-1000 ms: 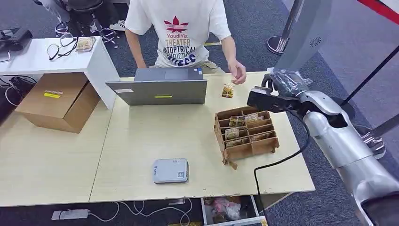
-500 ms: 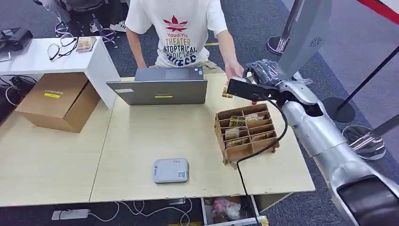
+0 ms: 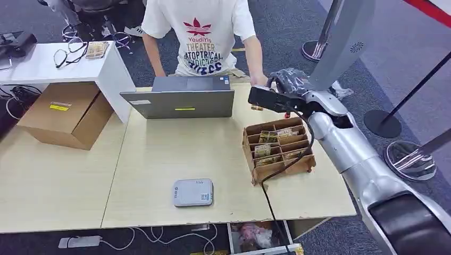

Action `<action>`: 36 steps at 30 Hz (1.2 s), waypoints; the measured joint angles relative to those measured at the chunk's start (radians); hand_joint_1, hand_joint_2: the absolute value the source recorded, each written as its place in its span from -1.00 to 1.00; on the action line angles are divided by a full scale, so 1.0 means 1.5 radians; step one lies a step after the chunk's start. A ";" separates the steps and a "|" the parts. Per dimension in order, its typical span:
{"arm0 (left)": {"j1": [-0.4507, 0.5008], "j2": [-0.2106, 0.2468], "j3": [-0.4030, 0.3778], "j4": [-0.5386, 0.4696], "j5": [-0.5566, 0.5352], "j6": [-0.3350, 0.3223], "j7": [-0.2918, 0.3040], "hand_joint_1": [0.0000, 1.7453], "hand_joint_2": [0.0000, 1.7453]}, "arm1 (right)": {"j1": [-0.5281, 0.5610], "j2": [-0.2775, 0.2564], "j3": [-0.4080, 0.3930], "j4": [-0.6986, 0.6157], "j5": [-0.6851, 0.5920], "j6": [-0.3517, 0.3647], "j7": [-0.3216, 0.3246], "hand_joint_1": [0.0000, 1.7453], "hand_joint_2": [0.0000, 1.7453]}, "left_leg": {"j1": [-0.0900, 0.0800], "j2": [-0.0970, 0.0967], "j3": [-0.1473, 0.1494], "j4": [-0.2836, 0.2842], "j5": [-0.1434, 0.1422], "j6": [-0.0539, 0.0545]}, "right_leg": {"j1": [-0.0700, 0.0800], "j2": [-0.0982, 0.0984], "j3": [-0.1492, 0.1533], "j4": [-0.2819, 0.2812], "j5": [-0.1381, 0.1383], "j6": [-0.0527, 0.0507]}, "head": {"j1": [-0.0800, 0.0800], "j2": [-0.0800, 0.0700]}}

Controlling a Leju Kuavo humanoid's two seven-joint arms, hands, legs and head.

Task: Pass the card to the sensor for recognition and then transmit it.

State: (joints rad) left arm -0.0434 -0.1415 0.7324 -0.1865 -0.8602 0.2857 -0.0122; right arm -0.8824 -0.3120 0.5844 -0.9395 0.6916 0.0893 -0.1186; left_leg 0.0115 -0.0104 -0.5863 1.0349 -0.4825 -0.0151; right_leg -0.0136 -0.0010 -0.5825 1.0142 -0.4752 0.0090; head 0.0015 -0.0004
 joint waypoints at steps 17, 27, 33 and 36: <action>0.000 0.000 0.000 0.000 -0.002 0.003 0.006 -1.00 -1.00 | 0.065 0.022 0.000 0.051 0.031 -0.066 -0.012 -1.00 1.00 | 0.000 0.000 0.000 0.000 0.000 0.000 | 0.000 0.000 0.000 0.000 0.000 0.000 | 0.000 0.000; 0.000 0.000 0.000 0.000 -0.001 0.003 0.006 -1.00 -1.00 | 0.104 0.023 -0.018 0.025 0.050 -0.105 -0.014 -1.00 1.00 | 0.000 0.000 0.000 0.000 0.000 0.000 | 0.000 0.000 0.000 0.000 0.000 0.000 | 0.000 0.000; 0.000 0.000 0.000 0.000 -0.001 0.003 0.004 -1.00 -1.00 | 0.146 0.023 -0.051 -0.037 0.045 -0.148 -0.037 -1.00 1.00 | 0.000 0.000 0.000 0.000 0.000 0.000 | 0.000 0.000 0.000 0.000 0.000 0.000 | 0.000 0.000; 0.000 0.000 0.000 0.000 -0.001 0.004 0.002 -1.00 -1.00 | 0.171 0.026 -0.071 -0.071 0.026 -0.163 -0.056 -1.00 1.00 | 0.000 0.000 0.000 0.000 0.000 0.000 | 0.000 0.000 0.000 0.000 0.000 0.000 | 0.000 0.000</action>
State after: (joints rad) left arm -0.0438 -0.1415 0.7321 -0.1865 -0.8618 0.2911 -0.0092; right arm -0.6256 -0.2724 0.4783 -1.0453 0.7312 -0.1557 -0.2022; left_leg 0.0116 -0.0106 -0.5861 1.0349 -0.4826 -0.0151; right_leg -0.0135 -0.0012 -0.5825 1.0141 -0.4753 0.0090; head 0.0015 -0.0004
